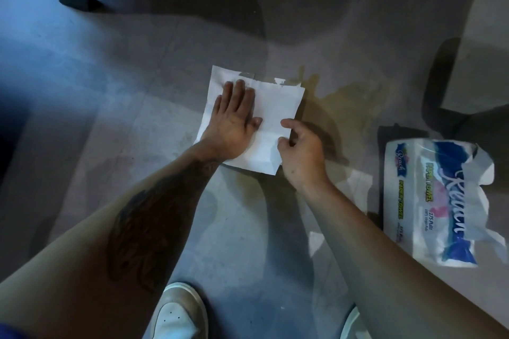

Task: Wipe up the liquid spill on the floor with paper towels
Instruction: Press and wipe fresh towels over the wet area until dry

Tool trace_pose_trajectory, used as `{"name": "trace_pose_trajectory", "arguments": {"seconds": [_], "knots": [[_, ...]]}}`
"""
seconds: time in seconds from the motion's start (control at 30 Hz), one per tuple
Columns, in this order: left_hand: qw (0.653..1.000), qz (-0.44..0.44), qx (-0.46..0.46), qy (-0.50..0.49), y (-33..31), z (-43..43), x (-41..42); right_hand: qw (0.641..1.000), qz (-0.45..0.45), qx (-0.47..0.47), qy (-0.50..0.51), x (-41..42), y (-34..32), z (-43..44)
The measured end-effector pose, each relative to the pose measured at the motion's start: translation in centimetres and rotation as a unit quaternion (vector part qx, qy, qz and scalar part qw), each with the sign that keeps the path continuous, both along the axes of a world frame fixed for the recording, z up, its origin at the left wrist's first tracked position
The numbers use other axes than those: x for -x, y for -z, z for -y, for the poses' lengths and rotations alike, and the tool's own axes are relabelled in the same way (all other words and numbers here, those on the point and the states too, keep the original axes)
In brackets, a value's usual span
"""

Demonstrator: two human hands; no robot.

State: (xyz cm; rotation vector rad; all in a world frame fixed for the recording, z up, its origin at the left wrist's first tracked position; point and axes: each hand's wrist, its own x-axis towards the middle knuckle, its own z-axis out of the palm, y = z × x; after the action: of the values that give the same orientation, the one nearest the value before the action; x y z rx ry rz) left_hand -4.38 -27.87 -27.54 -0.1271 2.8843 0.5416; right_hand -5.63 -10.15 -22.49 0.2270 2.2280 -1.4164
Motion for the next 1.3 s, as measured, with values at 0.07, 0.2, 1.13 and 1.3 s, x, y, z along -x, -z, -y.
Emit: {"name": "trace_pose_trajectory", "arguments": {"seconds": [0.07, 0.2, 1.13, 1.3], "knots": [[1.000, -0.003, 0.003, 0.010, 0.3, -0.4, -0.1, 1.000, -0.002, -0.006, 0.003, -0.5, -0.2, -0.3], [1.000, -0.010, 0.005, 0.020, 0.7, -0.9, -0.3, 0.999, -0.023, -0.028, -0.007, -1.3, 0.0, -1.0], [0.996, -0.010, -0.012, 0.090, -2.0, -4.6, -7.9, 0.978, -0.059, -0.188, -0.062, -11.5, -0.3, -7.0], [0.984, 0.006, -0.008, -0.177, -2.8, -0.9, -13.4, 0.936, -0.215, -0.266, -0.087, -11.1, -1.0, -6.6]]}}
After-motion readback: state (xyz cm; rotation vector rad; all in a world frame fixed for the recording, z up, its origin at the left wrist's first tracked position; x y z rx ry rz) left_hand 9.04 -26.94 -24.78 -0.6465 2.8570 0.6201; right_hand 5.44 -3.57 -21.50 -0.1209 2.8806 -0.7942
